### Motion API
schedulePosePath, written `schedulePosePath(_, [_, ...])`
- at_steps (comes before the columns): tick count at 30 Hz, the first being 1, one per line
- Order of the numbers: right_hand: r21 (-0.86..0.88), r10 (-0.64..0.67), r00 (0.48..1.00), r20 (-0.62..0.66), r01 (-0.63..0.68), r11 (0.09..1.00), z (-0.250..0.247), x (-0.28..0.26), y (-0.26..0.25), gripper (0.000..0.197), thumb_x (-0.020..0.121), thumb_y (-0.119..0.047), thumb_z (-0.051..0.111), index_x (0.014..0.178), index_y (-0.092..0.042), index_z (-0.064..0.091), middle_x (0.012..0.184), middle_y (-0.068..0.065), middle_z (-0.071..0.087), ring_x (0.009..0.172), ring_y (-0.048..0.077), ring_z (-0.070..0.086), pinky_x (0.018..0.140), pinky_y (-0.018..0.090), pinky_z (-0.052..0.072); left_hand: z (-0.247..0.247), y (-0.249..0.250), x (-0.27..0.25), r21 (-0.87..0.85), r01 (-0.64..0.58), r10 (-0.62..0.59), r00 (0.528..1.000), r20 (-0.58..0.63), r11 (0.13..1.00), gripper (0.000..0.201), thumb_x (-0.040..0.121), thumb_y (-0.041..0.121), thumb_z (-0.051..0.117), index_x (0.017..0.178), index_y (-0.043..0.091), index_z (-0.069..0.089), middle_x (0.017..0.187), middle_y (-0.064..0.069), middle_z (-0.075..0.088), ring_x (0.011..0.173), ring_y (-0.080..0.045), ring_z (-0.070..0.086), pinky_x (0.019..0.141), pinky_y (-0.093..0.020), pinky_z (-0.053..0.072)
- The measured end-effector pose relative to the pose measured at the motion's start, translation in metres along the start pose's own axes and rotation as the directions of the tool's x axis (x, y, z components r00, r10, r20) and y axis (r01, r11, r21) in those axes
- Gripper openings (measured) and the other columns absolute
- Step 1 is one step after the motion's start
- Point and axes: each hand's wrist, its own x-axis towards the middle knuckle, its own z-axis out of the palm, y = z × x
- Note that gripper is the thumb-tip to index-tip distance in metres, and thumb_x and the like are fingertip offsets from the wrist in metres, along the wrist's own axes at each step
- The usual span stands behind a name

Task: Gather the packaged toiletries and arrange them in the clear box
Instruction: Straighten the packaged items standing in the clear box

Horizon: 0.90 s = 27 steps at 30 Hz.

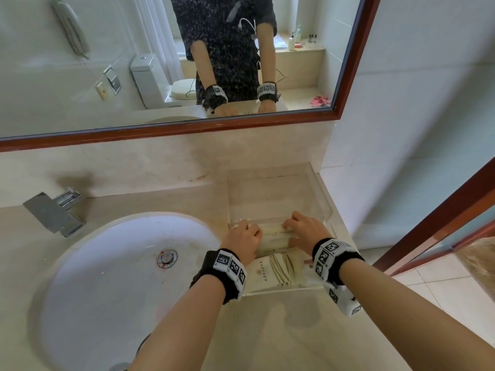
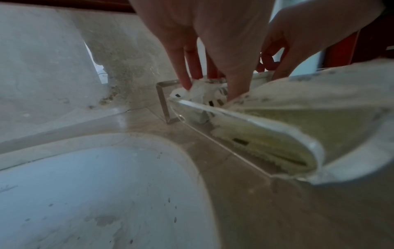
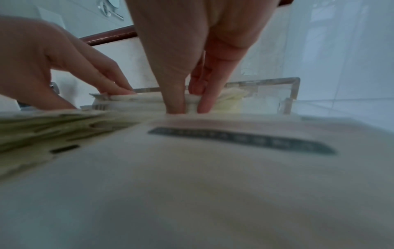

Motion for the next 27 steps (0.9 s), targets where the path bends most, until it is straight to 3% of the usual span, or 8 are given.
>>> schedulePosePath(4, [-0.022, -0.006, 0.999, 0.04, 0.007, 1.0, 0.007, -0.002, -0.005, 0.05, 0.079, -0.022, 0.069, 0.123, -0.013, 0.046, 0.119, 0.006, 0.046, 0.102, 0.025, 0.054, 0.083, 0.037, 0.052, -0.004, 0.001, 0.004, 0.074, 0.005, -0.005, 1.0, 0.001, 0.997, 0.037, 0.094, 0.012, 0.046, 0.13, 0.005, 0.043, 0.135, -0.009, 0.047, 0.12, -0.03, 0.042, 0.095, -0.039, 0.046])
schedulePosePath(12, [-0.06, 0.002, 1.0, -0.03, -0.003, 0.998, 0.016, 0.004, -0.004, 0.035, 0.083, -0.013, 0.06, 0.114, -0.01, 0.045, 0.114, 0.008, 0.05, 0.1, 0.028, 0.054, 0.07, 0.036, 0.049, 0.001, 0.003, 0.008, 0.091, 0.027, -0.029, 1.0, 0.011, 0.995, 0.037, 0.095, 0.01, 0.04, 0.132, 0.004, 0.039, 0.136, -0.01, 0.044, 0.122, -0.031, 0.041, 0.095, -0.041, 0.04])
schedulePosePath(17, [0.025, 0.043, 0.999, 0.012, -0.043, 0.999, 0.006, 0.006, 0.0, 0.036, 0.081, -0.013, 0.064, 0.114, -0.011, 0.049, 0.115, 0.007, 0.053, 0.101, 0.027, 0.055, 0.076, 0.033, 0.046, 0.005, -0.004, 0.01, 0.025, 0.015, -0.015, 1.0, -0.021, 1.0, 0.04, 0.095, 0.015, 0.041, 0.135, 0.009, 0.04, 0.138, -0.006, 0.044, 0.124, -0.028, 0.039, 0.098, -0.038, 0.038])
schedulePosePath(21, [0.129, 0.078, 0.994, 0.082, -0.088, 0.988, -0.009, 0.005, 0.003, 0.037, 0.081, -0.018, 0.067, 0.116, -0.014, 0.053, 0.113, 0.004, 0.054, 0.099, 0.024, 0.056, 0.081, 0.029, 0.044, 0.004, -0.015, 0.007, -0.004, -0.025, 0.025, 0.999, -0.038, 1.0, 0.046, 0.094, 0.029, 0.045, 0.137, 0.015, 0.041, 0.142, -0.003, 0.042, 0.129, -0.023, 0.038, 0.101, -0.039, 0.035])
schedulePosePath(24, [0.178, 0.102, 0.994, 0.029, -0.105, 0.978, -0.015, 0.002, 0.005, 0.029, 0.085, -0.023, 0.065, 0.112, -0.013, 0.06, 0.097, -0.001, 0.055, 0.085, 0.015, 0.05, 0.075, 0.023, 0.039, -0.003, -0.02, 0.002, -0.049, -0.069, 0.059, 0.983, -0.173, 0.996, 0.041, 0.091, 0.038, 0.04, 0.122, 0.017, 0.058, 0.129, -0.003, 0.056, 0.116, -0.022, 0.053, 0.092, -0.04, 0.043])
schedulePosePath(27, [0.258, 0.146, 0.989, 0.026, -0.148, 0.955, -0.02, -0.004, -0.001, 0.026, 0.088, -0.031, 0.062, 0.105, -0.011, 0.065, 0.096, 0.003, 0.065, 0.083, 0.016, 0.057, 0.078, 0.025, 0.048, -0.006, -0.024, -0.009, -0.052, -0.153, 0.134, 0.954, -0.269, 0.987, 0.046, 0.077, 0.055, 0.04, 0.084, 0.022, 0.071, 0.088, 0.004, 0.067, 0.078, -0.016, 0.064, 0.066, -0.033, 0.052])
